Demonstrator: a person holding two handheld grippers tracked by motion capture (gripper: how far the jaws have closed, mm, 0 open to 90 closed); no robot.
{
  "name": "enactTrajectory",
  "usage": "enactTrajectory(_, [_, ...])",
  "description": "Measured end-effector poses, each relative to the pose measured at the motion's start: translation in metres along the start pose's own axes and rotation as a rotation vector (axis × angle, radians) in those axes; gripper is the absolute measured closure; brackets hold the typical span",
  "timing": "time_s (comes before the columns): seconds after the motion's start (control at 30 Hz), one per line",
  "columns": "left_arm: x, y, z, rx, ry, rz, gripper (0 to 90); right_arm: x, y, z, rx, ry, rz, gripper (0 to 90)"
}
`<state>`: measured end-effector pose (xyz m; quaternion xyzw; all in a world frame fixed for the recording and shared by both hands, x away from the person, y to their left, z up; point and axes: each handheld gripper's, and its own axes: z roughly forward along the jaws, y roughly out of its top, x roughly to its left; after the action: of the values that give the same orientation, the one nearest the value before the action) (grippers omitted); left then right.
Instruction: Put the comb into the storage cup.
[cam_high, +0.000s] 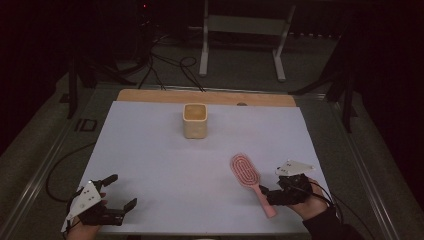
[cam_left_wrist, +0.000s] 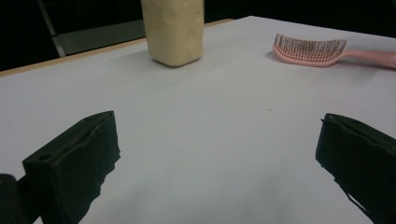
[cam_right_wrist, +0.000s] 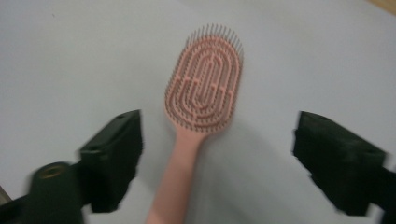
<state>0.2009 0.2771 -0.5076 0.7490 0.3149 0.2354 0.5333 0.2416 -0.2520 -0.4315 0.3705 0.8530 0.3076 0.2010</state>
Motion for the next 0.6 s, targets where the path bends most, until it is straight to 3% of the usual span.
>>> enactTrajectory(0.1, [0.0,0.0,0.0,0.004,-0.001,-0.001,0.0,0.005,0.001,0.002,-0.014,0.027,0.015,8.2])
enactTrajectory(0.23, [0.0,0.0,0.0,0.003,-0.004,0.0,0.0,0.013,0.001,0.008,-0.024,0.055,0.033,8.1])
enactTrajectory(0.33, [0.0,0.0,0.0,0.004,-0.008,-0.008,0.0,0.017,0.001,0.013,-0.026,0.068,0.084,8.2])
enactTrajectory(0.6, [0.0,0.0,0.0,0.004,-0.011,-0.007,0.0,0.024,-0.005,0.03,0.036,0.031,0.134,8.2])
